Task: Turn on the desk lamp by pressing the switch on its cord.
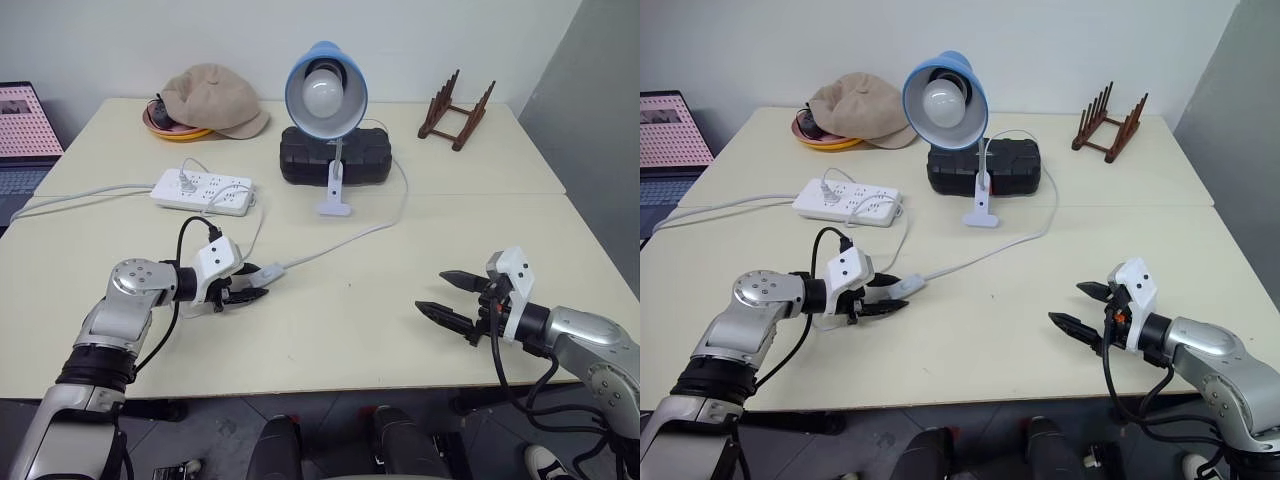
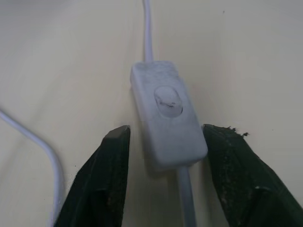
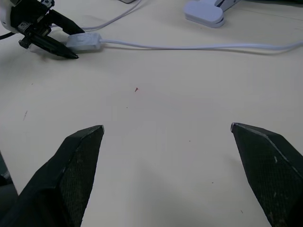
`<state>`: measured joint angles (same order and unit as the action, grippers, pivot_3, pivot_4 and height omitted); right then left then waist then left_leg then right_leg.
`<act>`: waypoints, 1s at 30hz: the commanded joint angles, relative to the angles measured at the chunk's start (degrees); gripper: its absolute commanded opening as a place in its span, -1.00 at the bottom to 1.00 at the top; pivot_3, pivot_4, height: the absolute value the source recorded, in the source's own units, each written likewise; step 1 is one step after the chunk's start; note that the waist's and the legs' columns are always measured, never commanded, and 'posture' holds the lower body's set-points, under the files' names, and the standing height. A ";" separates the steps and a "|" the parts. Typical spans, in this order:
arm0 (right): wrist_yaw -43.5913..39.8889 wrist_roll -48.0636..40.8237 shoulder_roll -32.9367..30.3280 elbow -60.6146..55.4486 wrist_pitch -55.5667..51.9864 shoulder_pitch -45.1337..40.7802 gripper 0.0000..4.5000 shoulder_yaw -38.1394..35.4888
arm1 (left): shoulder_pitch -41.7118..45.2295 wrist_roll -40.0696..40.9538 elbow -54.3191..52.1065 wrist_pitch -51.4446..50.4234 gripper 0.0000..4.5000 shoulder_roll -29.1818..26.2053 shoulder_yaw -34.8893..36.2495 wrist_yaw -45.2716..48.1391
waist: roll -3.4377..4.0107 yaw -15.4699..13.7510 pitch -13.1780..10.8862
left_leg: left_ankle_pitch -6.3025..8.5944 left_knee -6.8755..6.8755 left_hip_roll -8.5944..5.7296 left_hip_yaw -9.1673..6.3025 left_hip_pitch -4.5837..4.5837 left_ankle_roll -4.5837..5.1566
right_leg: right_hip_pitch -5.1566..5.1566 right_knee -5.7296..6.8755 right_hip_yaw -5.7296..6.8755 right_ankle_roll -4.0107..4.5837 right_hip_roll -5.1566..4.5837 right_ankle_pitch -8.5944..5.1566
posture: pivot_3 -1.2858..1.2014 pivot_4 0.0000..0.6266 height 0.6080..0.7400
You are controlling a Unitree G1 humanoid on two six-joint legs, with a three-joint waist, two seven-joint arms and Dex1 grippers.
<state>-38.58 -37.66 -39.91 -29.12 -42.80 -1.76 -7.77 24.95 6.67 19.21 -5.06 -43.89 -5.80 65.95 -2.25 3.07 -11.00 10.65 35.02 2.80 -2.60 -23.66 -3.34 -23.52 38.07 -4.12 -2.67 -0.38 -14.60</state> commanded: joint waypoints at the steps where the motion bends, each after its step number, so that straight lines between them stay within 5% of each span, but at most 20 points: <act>1: 0.26 -0.53 1.25 -1.14 0.55 -1.49 1.00 0.65 | -0.45 -0.68 0.24 -1.44 -0.38 -1.79 1.23 -0.68 | 0.00 0.01 0.00 | 0.00 0.00 0.00 0.00 0.01 0.00 | 0.00 0.00 -0.01 0.00 0.00 0.00 | 0.03 -0.52 1.00; 11: 4.40 -5.32 8.79 -3.22 -4.08 -2.87 1.00 4.09 | 1.33 15.08 -14.45 -29.40 -0.49 0.63 6.31 -0.20 | 0.00 -0.01 -0.01 | 0.00 0.01 -0.01 -0.10 -0.13 0.00 | 0.00 -0.05 0.06 -0.04 0.00 0.03 | 0.03 -0.52 1.00; 13: 12.62 -9.46 15.92 -0.42 -8.07 -7.24 1.00 2.65 | 3.65 19.74 -19.97 -35.43 -0.49 2.94 6.33 -1.44 | -0.01 0.00 -0.01 | 0.00 0.01 -0.01 -0.12 -0.14 0.00 | -0.01 -0.06 0.08 -0.25 0.00 0.14 | 0.03 -0.52 1.00; 19: 32.50 -30.60 28.51 6.64 -21.31 -16.17 1.00 -4.21 | 5.47 18.94 -25.77 -33.65 -0.49 6.02 2.58 -2.83 | 0.07 -0.01 0.00 | -0.01 0.04 -0.01 -0.26 -0.09 0.00 | 0.03 0.02 0.13 -0.21 0.04 0.16 | 0.03 -0.52 1.00; 24: 45.70 -44.41 31.91 12.00 -22.10 -20.79 1.00 -6.03 | 5.56 18.61 -27.93 -32.81 -0.49 8.18 0.12 -4.05 | 0.08 0.08 -0.01 | -0.01 0.02 0.00 -0.25 -0.16 0.01 | -0.01 -0.02 0.14 -0.24 0.04 0.17 | 0.03 -0.52 1.00; 30: 52.86 -51.15 31.96 13.58 -20.98 -22.10 1.00 -2.39 | 5.20 18.92 -28.69 -32.20 -0.49 9.79 -0.23 -5.81 | 0.08 0.15 -0.01 | -0.01 0.01 -0.01 -0.25 -0.19 0.01 | -0.02 -0.04 0.14 -0.25 0.04 0.17 | 0.03 -0.52 1.00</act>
<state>12.55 -85.80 -8.17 -14.81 -64.60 -23.15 -11.32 29.82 25.22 -6.86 -38.42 -34.34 -6.68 60.59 -2.17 3.22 -11.01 10.65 35.03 2.79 -2.86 -23.85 -3.33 -23.55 38.03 -3.99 -2.93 -0.33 -14.44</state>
